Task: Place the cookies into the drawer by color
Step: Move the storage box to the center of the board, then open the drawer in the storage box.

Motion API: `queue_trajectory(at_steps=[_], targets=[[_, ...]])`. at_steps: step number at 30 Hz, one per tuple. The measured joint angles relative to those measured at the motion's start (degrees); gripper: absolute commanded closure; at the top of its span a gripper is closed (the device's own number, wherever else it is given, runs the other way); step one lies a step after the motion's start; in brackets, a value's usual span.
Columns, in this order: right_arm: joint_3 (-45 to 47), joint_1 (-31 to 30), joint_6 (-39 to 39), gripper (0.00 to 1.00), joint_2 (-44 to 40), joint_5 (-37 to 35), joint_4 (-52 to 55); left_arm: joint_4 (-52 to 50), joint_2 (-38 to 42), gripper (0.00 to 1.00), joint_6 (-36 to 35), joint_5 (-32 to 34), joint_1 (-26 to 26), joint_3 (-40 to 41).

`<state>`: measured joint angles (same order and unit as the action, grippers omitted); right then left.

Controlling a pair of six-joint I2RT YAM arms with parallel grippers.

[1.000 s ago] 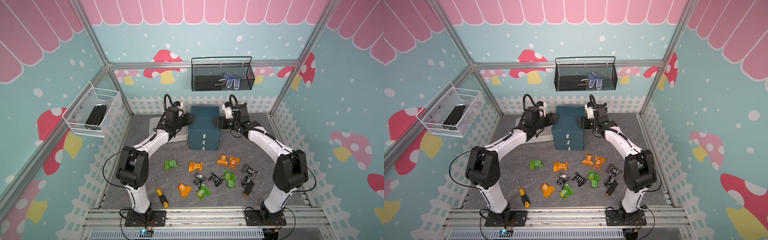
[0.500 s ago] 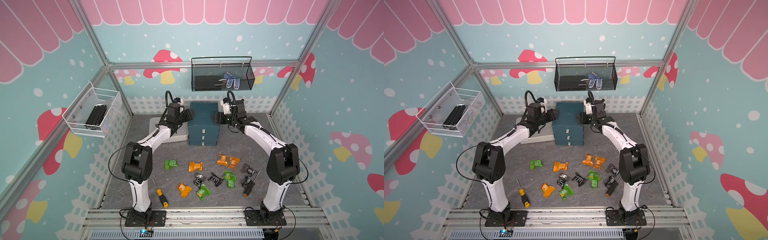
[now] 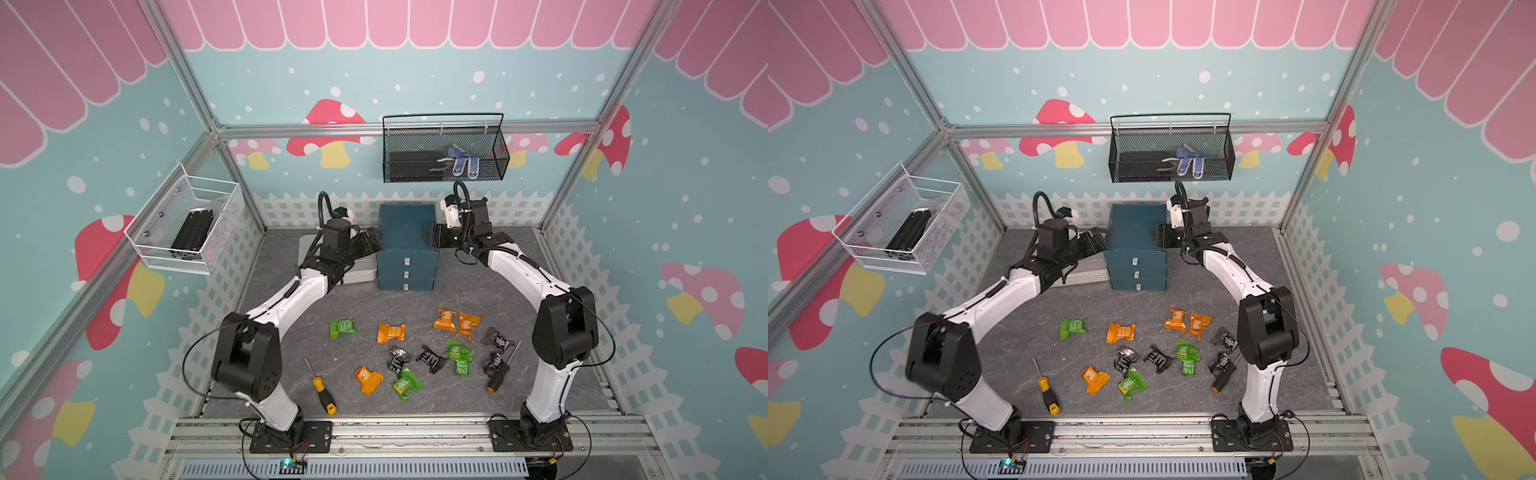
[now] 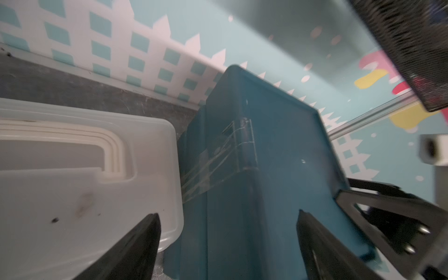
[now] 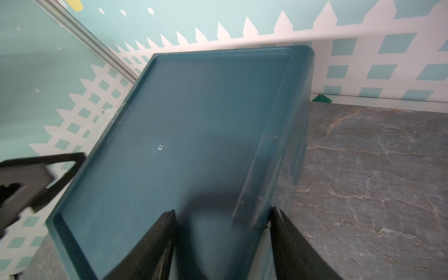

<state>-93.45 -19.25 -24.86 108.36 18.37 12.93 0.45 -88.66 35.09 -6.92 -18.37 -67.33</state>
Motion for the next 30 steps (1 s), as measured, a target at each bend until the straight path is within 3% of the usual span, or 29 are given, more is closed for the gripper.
queue_trajectory(at_steps=[6,12,19,25,30], targets=[[0.0,0.0,0.0,0.36,0.0,0.1,-0.1,14.8,16.1,0.07,10.8,1.0,-5.5,19.0],[0.5,0.0,0.0,0.36,-0.1,0.1,-0.7,31.4,13.8,0.13,25.8,1.6,-10.5,31.8],[0.5,0.0,0.1,0.36,-0.1,0.1,-0.7,37.2,3.1,0.2,29.2,3.1,-14.9,27.6],[0.5,0.0,0.4,0.36,-0.1,0.1,-0.7,42.6,-7.1,0.38,30.1,3.3,-15.3,20.2],[0.7,0.0,0.4,0.35,-0.1,0.2,-1.0,40.9,-10.0,0.54,28.7,4.5,-15.4,16.8]])
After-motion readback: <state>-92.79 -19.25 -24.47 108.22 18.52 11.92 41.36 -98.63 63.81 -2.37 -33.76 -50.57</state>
